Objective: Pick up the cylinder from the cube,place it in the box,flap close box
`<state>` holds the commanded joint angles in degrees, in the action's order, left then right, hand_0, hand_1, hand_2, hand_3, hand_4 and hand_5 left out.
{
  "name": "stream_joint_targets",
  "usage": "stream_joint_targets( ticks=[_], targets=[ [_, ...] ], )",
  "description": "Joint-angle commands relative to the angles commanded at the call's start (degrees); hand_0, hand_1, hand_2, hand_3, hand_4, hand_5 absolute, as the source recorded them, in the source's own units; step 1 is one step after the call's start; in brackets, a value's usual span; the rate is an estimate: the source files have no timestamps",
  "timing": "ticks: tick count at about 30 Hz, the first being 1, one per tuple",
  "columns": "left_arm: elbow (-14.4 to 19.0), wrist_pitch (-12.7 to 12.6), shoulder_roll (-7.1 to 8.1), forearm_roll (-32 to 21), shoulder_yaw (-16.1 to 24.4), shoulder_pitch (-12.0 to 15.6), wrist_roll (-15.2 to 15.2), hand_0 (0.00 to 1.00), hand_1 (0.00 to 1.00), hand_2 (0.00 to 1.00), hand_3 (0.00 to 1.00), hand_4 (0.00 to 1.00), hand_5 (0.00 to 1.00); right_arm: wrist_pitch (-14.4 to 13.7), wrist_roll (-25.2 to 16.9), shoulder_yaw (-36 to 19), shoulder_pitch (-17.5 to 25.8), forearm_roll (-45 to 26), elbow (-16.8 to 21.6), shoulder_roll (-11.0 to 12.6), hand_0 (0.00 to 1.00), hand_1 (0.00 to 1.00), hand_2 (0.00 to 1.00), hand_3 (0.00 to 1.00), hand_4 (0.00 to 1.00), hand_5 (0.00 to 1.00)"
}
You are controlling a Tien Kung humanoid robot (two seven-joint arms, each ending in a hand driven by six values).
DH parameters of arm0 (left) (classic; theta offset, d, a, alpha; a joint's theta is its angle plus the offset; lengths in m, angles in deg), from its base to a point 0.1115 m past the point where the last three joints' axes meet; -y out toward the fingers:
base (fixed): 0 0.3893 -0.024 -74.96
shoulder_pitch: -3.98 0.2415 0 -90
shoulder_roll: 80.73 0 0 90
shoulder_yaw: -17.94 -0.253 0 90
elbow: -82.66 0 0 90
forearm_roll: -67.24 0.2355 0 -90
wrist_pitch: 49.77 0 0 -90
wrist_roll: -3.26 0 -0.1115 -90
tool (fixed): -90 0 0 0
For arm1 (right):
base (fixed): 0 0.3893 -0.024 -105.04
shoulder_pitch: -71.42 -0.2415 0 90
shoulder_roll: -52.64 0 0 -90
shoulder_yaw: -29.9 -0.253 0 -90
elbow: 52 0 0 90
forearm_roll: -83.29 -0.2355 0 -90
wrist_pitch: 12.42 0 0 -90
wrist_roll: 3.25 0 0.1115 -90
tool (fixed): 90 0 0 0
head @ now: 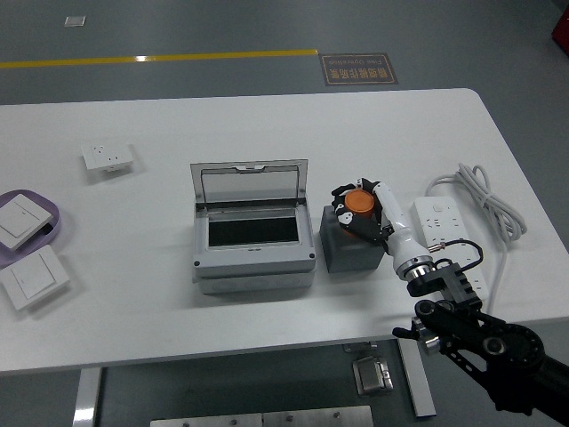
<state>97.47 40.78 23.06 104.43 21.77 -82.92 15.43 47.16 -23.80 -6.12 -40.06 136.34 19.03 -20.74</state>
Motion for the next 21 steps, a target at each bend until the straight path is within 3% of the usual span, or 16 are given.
stream_joint_targets(
  ticks=[1, 10, 14, 19, 20, 21],
  targets=[
    [0.0, -0.01, 0.0, -0.02, -0.03, 0.01, -0.01, 0.657, 0.641, 0.581, 0.64, 0.709, 0.301, -0.13, 0.16, -0.02, -0.03, 0.3, 0.46, 0.07, 0.544, 0.439, 0.388, 0.303, 0.002, 0.002],
    [-0.2, -0.12, -0.15, -0.74, -0.76, 0.34, -0.03, 0.656, 0.641, 0.581, 0.638, 0.708, 0.3, 0.38, 10.11, 0.15, -1.46, 12.75, 11.58, 1.57, 0.531, 0.419, 0.375, 0.291, 0.002, 0.002],
    [-0.18, -0.14, -0.27, -0.89, -1.21, 0.48, 0.0, 0.656, 0.64, 0.581, 0.638, 0.708, 0.3, 3.61, 16.1, 1.83, -4.22, 19.59, 16.37, 0.53, 0.511, 0.399, 0.372, 0.284, 0.002, 0.002],
    [-0.29, -0.2, -0.3, -1.4, -2.24, 0.79, 0.08, 0.656, 0.64, 0.581, 0.638, 0.708, 0.3, 8.38, 23.97, 5.18, -9.12, 28.92, 18.63, -1.83, 0.511, 0.399, 0.372, 0.284, 0.002, 0.002],
    [-0.3, -0.2, -0.27, -1.56, -2.46, 0.81, 0.09, 0.655, 0.64, 0.581, 0.638, 0.707, 0.3, 9.29, 25.92, 5.95, -10.12, 31.33, 18.66, -2.4, 0.401, 0.329, 0.364, 0.28, 0.002, 0.002],
    [-0.31, -0.21, -0.24, -1.65, -2.64, 0.81, 0.08, 0.655, 0.64, 0.581, 0.638, 0.707, 0.3, 10.16, 27.79, 6.81, -11.06, 33.39, 18.45, -3.06, 0.401, 0.329, 0.364, 0.28, 0.002, 0.002]
  ],
)
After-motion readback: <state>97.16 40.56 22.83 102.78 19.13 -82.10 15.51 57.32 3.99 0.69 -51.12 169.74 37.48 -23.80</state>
